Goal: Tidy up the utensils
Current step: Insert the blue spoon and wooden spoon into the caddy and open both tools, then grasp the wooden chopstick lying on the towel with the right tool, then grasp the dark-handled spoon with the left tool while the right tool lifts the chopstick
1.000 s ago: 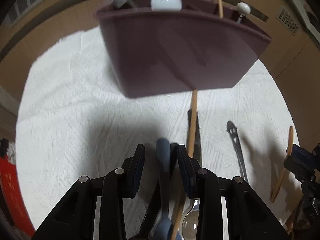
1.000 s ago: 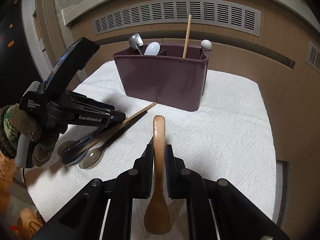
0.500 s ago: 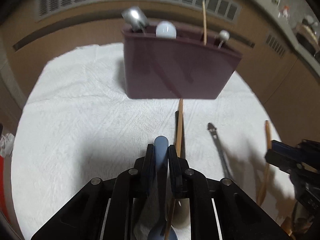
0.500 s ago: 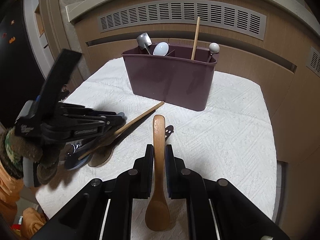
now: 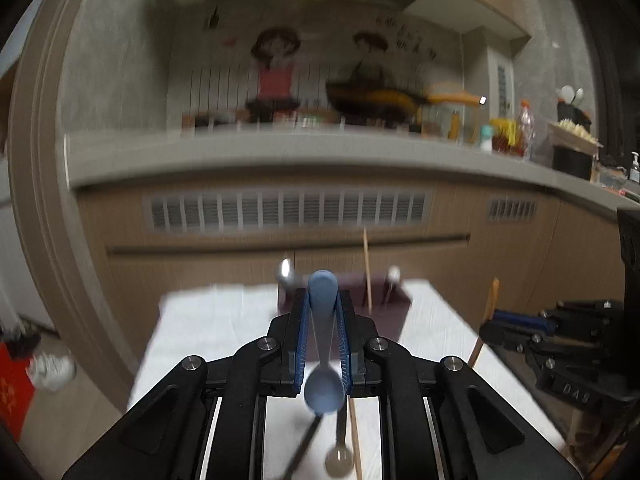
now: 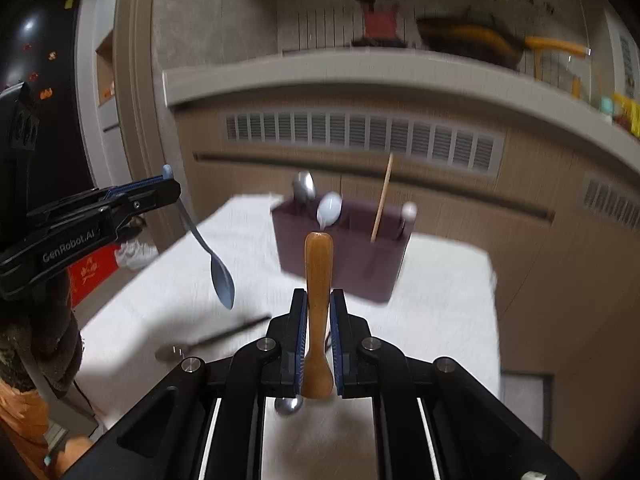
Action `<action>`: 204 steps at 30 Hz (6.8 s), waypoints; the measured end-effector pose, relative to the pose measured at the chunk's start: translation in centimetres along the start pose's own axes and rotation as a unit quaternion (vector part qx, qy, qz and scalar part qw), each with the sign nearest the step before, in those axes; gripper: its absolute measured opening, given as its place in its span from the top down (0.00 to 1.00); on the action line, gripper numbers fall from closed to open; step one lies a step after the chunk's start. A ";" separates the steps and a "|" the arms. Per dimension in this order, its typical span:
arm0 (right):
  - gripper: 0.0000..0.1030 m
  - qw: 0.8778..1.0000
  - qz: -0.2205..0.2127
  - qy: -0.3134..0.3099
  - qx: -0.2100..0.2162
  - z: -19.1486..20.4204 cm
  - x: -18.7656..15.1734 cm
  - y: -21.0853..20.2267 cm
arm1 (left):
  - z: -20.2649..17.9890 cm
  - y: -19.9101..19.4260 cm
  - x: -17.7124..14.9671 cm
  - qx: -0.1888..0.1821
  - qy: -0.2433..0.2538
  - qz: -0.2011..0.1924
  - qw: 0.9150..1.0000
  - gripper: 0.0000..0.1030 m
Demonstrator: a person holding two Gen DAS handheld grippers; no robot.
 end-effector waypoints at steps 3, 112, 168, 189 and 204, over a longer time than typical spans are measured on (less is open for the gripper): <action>0.90 0.999 -0.045 -0.017 -0.017 -0.6 4.3 -1.0 | -0.5 -0.7 3.9 0.012 0.019 -0.050 0.998 0.86; 0.56 0.981 0.187 0.052 -0.011 -4.1 -13.7 8.8 | -2.3 21.0 -17.0 -0.051 0.073 0.370 0.925 0.69; 0.90 0.963 0.258 0.072 -0.022 2.0 -9.5 22.6 | 7.3 7.7 -17.7 0.046 -0.102 0.235 0.966 0.23; 0.94 0.982 0.126 0.134 0.029 -3.8 -6.3 10.4 | -1.3 19.6 -16.9 -0.047 -0.001 0.363 0.930 0.81; 0.93 0.982 0.118 0.141 0.047 -4.5 -6.5 8.7 | -3.0 23.6 -17.4 -0.011 0.043 0.372 0.927 0.87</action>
Point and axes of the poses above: each gripper's, at about its wrist camera, not at the fingertips, and y roughly the way its jaws point, z to its left, x to its top, the point moved 3 cm from there along y, roughly the way its jaws point, and after that the axes turned 6 degrees about -z, right-handed, at the moved point
